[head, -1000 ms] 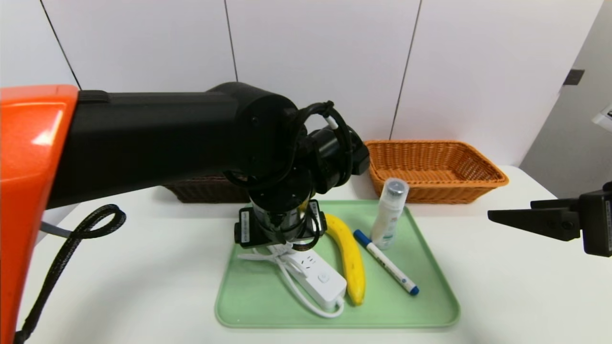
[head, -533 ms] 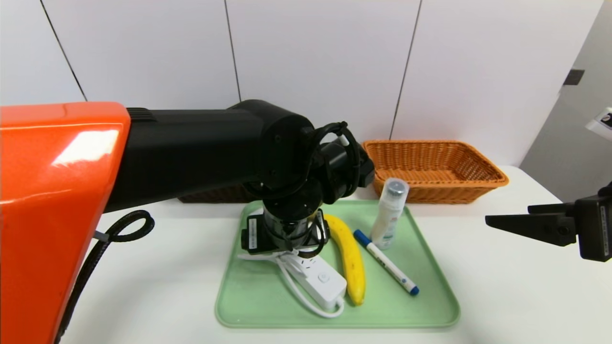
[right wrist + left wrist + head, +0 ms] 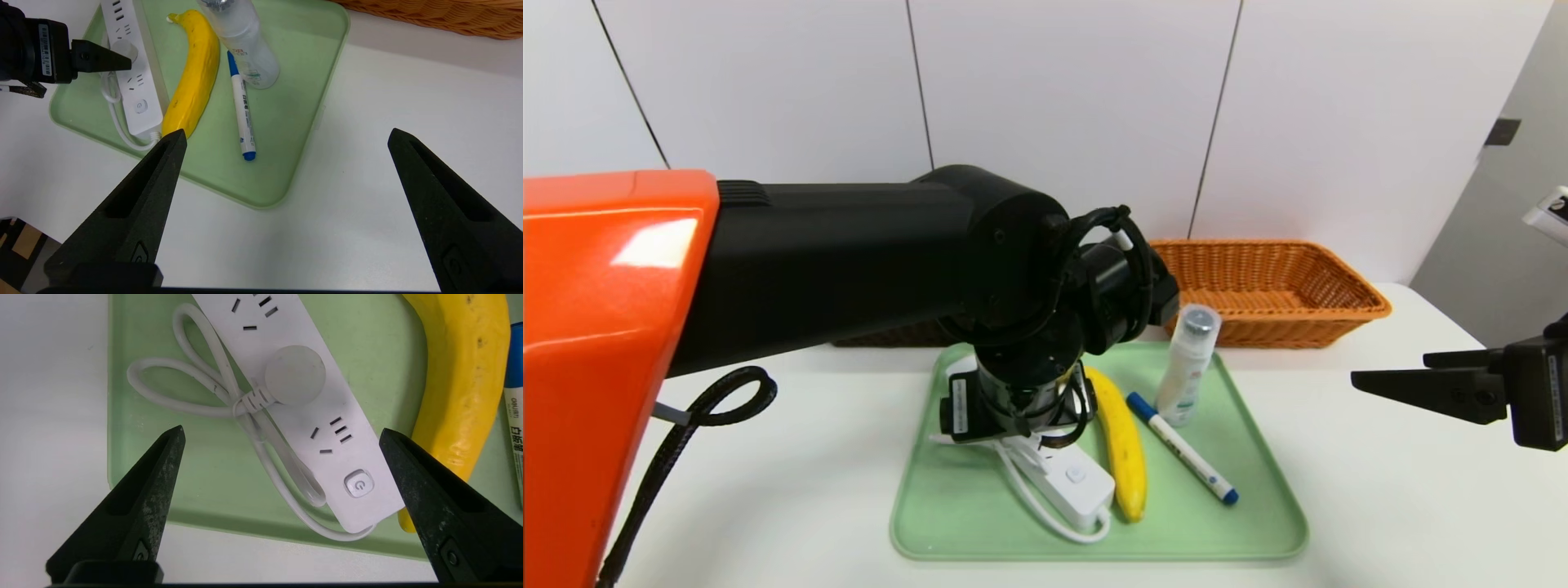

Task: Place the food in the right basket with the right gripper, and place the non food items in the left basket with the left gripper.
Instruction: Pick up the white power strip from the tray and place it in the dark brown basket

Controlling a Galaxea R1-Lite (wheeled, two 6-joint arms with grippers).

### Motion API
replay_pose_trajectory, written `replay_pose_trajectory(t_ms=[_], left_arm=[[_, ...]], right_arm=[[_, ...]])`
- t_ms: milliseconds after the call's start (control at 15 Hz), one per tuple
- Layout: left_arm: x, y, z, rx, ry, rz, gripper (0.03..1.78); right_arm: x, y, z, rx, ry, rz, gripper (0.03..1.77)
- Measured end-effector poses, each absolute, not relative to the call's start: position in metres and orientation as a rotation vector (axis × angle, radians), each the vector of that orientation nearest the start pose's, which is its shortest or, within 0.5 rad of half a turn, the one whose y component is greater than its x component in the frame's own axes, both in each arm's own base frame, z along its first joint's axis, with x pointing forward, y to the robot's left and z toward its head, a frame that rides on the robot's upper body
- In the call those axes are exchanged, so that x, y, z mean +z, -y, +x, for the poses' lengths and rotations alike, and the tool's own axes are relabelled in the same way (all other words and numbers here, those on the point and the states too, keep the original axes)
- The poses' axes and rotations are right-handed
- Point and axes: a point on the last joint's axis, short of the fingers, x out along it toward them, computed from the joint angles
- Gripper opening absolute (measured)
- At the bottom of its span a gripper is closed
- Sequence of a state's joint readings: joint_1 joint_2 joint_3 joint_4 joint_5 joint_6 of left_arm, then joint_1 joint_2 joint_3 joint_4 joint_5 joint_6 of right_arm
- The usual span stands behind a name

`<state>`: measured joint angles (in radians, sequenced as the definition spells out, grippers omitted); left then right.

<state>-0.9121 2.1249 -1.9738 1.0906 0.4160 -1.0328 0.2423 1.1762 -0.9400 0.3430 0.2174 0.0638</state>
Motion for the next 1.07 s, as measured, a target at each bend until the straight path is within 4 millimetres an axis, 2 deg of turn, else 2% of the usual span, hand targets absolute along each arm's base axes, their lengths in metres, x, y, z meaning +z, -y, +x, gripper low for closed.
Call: replay_pose_trajectory(t_ms=[667, 1067], left_arm=[[0.207, 0.297, 0.228, 0.149, -1.04, -0.24, 1.69], [0.19, 0.304, 0.234, 0.193, -1.06, -0.241, 1.69]], right_arm=[[0.252, -0.043, 0.155, 0.428, -0.609, 0.051, 1.7], [0.25, -0.045, 0.16, 0.433, -0.625, 0.046, 1.7]])
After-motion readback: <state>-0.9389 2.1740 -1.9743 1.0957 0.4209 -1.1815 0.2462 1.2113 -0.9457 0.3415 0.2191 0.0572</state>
